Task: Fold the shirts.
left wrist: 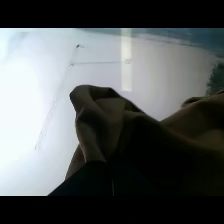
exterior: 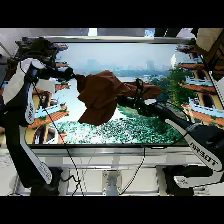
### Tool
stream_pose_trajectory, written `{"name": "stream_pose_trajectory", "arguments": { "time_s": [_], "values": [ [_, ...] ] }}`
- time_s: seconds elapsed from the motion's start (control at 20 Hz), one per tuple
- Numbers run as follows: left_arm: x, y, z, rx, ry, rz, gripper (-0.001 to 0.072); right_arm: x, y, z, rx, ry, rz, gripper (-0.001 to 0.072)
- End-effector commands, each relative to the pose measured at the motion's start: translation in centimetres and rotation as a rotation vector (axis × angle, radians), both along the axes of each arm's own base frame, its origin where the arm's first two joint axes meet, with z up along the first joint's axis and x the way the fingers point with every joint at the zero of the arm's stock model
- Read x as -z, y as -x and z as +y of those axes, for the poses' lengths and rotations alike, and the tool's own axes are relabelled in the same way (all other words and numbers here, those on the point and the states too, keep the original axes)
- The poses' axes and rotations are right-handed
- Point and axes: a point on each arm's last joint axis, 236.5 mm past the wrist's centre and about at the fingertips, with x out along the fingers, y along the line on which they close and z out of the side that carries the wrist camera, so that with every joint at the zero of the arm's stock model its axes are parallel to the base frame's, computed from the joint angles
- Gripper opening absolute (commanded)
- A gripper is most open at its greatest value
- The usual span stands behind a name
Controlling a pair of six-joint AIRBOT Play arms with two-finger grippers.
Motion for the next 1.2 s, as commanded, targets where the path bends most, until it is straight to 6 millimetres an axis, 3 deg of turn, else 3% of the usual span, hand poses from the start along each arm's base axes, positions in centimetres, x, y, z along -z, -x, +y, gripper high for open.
{"name": "stream_pose_trajectory", "arguments": {
  "time_s": [0.0,0.15,0.3,0.45,0.6,0.7,0.85,1.05,1.15],
  "values": [
    [-9.5,-0.7,-0.9,0.059,0.016,-0.188,0.0013,-6.8,-3.9,-3.2,0.076,0.029,-0.189,0.0026],
    [-19.6,-0.2,1.1,-0.017,-0.030,-0.403,0.0013,-13.0,-6.2,-10.0,0.176,0.084,-0.339,0.0026],
    [-28.4,3.1,5.1,-0.084,-0.140,-0.572,0.0013,-19.9,-6.2,-17.9,0.309,0.130,-0.483,0.0025],
    [-35.9,7.8,9.8,-0.190,-0.289,-0.704,0.0012,-26.0,-4.3,-26.0,0.459,0.203,-0.602,0.0024],
    [-40.8,12.7,12.8,-0.286,-0.419,-0.773,0.0012,-30.8,-1.1,-32.4,0.584,0.279,-0.676,0.0024],
    [-42.5,15.2,12.7,-0.306,-0.452,-0.788,0.0011,-33.3,1.0,-33.6,0.577,0.323,-0.699,0.0024],
    [-44.7,19.8,10.1,-0.265,-0.434,-0.806,0.0010,-37.5,5.2,-32.5,0.511,0.443,-0.762,0.0024],
    [-49.7,27.9,7.3,-0.271,-0.471,-0.938,0.0010,-45.0,13.6,-32.0,0.595,0.599,-0.921,0.0023],
    [-51.1,32.3,5.4,-0.265,-0.458,-0.976,0.0009,-46.6,17.5,-30.7,0.581,0.650,-0.931,0.0023]
  ]
}}
